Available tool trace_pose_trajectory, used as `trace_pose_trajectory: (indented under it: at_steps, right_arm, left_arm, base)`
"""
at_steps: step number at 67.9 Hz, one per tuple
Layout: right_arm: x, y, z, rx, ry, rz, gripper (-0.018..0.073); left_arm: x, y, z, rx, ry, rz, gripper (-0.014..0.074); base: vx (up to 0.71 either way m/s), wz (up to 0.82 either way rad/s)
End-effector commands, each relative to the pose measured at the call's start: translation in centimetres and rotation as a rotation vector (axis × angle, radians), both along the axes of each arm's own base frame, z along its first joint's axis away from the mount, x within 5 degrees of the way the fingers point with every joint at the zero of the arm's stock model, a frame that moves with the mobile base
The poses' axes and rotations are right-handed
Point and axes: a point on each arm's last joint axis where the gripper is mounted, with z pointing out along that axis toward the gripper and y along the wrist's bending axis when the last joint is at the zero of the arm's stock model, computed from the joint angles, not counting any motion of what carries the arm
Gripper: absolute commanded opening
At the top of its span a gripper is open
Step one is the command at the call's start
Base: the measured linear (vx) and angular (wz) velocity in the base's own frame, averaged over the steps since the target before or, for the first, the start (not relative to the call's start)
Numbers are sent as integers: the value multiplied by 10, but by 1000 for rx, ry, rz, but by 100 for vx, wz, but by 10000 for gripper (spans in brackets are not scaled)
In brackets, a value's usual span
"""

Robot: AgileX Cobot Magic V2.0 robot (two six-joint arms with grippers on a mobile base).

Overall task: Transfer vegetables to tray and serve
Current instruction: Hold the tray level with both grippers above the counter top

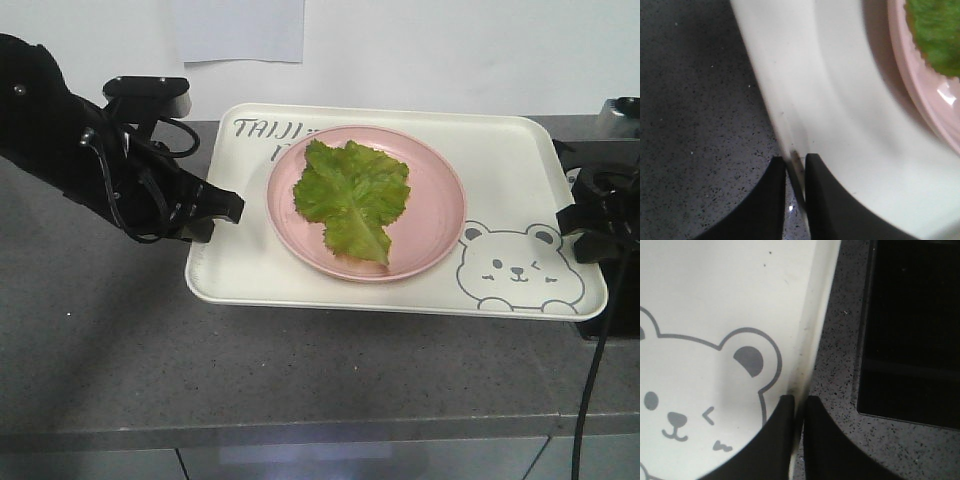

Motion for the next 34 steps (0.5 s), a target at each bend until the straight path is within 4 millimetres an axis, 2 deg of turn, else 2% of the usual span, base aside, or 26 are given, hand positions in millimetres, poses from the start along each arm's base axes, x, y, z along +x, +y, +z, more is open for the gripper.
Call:
trace_pose_trajectory:
  at_steps: [1,34]
  right_arm:
    - [-5,16,25,129,-89,42,-6]
    - [-5,16,25,129,-89,42,-6]
  left_arm:
    - [-9,-15,32,-191,-114,-17,-6]
    - [-9,-15,32,-191,-114,-17,-6]
  base:
    - [6,3]
    - [6,2]
